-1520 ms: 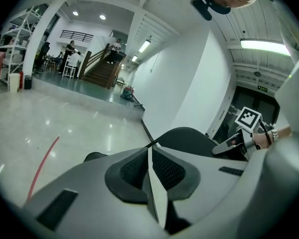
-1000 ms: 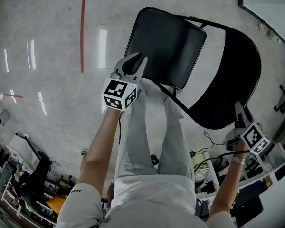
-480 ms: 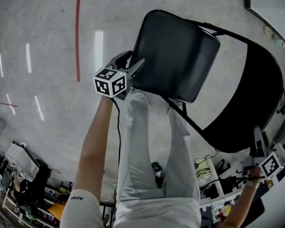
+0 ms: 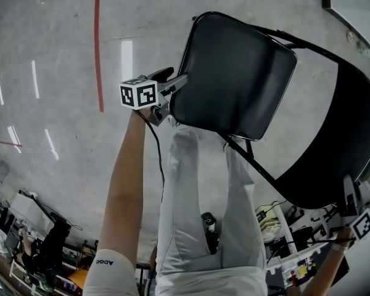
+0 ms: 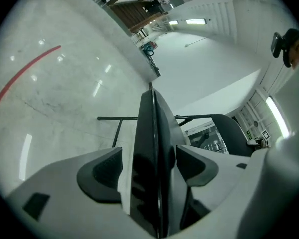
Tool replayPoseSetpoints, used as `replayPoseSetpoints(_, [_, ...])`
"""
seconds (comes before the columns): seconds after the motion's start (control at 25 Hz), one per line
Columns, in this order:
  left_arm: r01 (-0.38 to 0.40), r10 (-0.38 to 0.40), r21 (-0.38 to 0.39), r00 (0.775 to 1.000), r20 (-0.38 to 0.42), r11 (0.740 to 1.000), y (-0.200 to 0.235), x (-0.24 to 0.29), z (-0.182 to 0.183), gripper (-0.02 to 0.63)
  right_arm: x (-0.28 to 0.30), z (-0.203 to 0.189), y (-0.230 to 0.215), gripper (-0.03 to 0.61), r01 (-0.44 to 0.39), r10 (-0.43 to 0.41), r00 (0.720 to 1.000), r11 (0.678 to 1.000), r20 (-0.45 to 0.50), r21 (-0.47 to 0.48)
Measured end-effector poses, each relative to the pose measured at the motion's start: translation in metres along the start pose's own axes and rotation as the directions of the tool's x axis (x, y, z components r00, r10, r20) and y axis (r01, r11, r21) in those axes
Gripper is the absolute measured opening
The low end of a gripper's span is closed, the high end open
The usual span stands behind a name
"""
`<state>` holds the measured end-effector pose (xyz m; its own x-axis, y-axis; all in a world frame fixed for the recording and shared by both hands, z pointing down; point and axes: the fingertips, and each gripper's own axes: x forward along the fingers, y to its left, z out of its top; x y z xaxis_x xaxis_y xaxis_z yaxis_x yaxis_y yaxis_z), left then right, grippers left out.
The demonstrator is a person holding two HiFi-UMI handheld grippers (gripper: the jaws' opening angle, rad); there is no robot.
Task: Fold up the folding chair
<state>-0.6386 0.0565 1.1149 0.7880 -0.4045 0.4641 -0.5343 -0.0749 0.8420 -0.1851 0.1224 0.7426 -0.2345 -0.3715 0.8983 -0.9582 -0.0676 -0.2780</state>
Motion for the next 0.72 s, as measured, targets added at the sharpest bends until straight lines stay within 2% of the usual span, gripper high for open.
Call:
replayPoseSetpoints(0.28, [0.115, -0.119, -0.101, 0.992, -0.034, 0.988, -0.005, 0.010, -0.009, 0.339, -0.003, 0.000, 0.004, 0.143, -0.020, 0.020, 1.000, 1.000, 0.008, 0.019])
replayPoseSetpoints(0.52, [0.075, -0.079, -0.059, 0.995, -0.055, 0.995, -0.009, 0.008, -0.004, 0.336, -0.004, 0.006, 0.016, 0.143, -0.035, 0.036, 0.999, 0.999, 0.030, -0.017])
replayPoseSetpoints(0.72, [0.051, -0.055, -0.078, 0.997, -0.055, 0.996, -0.009, 0.005, -0.007, 0.334, 0.002, 0.012, 0.017, 0.143, -0.068, 0.069, 0.997, 0.998, 0.044, -0.013])
